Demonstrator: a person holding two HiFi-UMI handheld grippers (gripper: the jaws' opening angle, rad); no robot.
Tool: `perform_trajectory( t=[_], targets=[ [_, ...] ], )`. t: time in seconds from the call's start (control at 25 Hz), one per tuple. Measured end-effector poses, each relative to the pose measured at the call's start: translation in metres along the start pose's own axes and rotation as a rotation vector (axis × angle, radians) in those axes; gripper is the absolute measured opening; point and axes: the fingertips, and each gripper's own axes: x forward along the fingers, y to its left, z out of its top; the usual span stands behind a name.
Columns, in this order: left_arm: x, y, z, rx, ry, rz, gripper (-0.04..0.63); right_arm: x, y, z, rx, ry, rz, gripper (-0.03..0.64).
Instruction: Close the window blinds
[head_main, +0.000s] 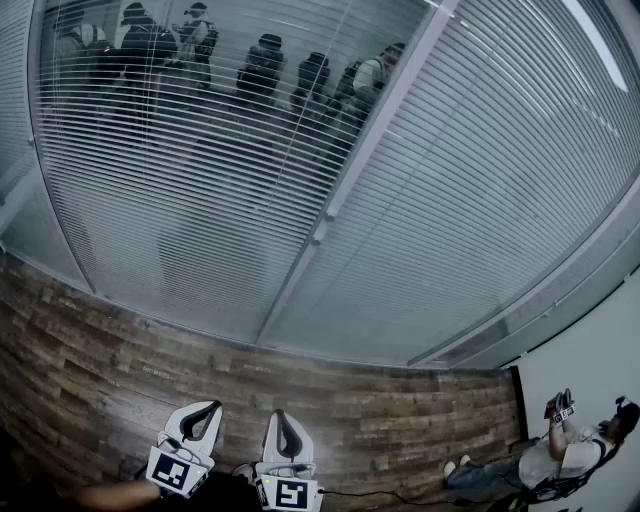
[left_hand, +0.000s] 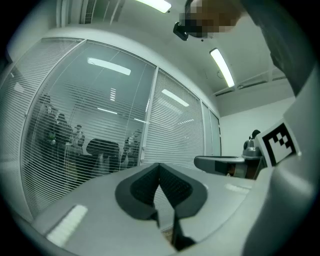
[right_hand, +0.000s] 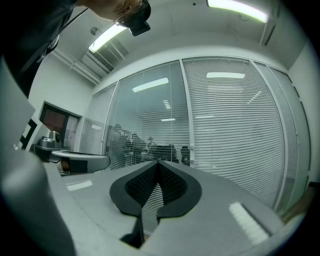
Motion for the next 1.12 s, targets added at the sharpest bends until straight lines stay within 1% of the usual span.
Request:
perform_trajectory(
  t=[0.2,0.4,0.52,0.68,0.8,1.12],
  targets=[
    [0.007,-0.008,0.01,-0.003,-0.017,-0.015,0.002,0.004,-0.001,0.002,-0.001,0.005,0.009,0.0],
    [0.006,-0.015,0.007,0.004,-0.021,-0.02,0.002,0.002,-0.006,-0.001,0.028,-0.006,-0.005,0.0],
    [0.002,-0.021,0.008,0.006,-0.037,-0.013,0.002,-0.007,-0.014,-0.006,0.031,0.003,-0.017,0.002],
    [-0.004,-0.017,0.006,-0.009,-0.034,0.01,0.002,-0.011,-0.014,-0.01,0.036,0.005,-0.023,0.002],
    [-0.005,-0.016,0.003,-0.004,-0.036,0.023,0.002,-0.012,-0.015,-0.013,0.035,0.005,-0.02,0.003],
    [0.019,-0.024,0.006,0.013,-0.032,0.051,0.002,-0.004,-0.04,-0.01,0.057,0.002,0.002,0.003]
  ],
)
